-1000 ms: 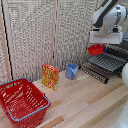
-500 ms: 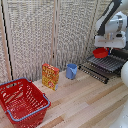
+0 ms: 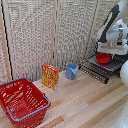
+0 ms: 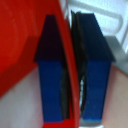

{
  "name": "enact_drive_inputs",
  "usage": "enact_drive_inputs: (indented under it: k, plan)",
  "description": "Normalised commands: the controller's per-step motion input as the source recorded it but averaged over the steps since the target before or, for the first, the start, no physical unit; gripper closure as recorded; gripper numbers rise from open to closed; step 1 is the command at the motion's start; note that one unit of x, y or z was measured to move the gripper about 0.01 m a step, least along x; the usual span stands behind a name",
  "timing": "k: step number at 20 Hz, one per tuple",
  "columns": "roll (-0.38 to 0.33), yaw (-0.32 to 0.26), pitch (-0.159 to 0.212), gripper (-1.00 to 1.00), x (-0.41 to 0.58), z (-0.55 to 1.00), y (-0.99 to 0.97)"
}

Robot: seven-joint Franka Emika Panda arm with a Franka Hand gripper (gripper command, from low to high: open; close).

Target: Extend the gripper towards the oven tray handle. Grasp the handle and carefully pull the tray out of the oven. Move the gripper above the red bowl. Grab the red bowl gently. Lift the bowl and place it onto the oven tray.

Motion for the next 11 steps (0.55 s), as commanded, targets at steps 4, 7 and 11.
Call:
enact_drive_inputs:
  k: [4,7,11]
  plan:
    - [0.000,-0.036,-0.001,-1.00,0.063,0.16,0.00]
    - [-0.006,-0.092,0.043,-1.00,0.171,0.50,0.06]
    - [-0.032,-0.126,0.106,-1.00,0.190,0.69,0.12]
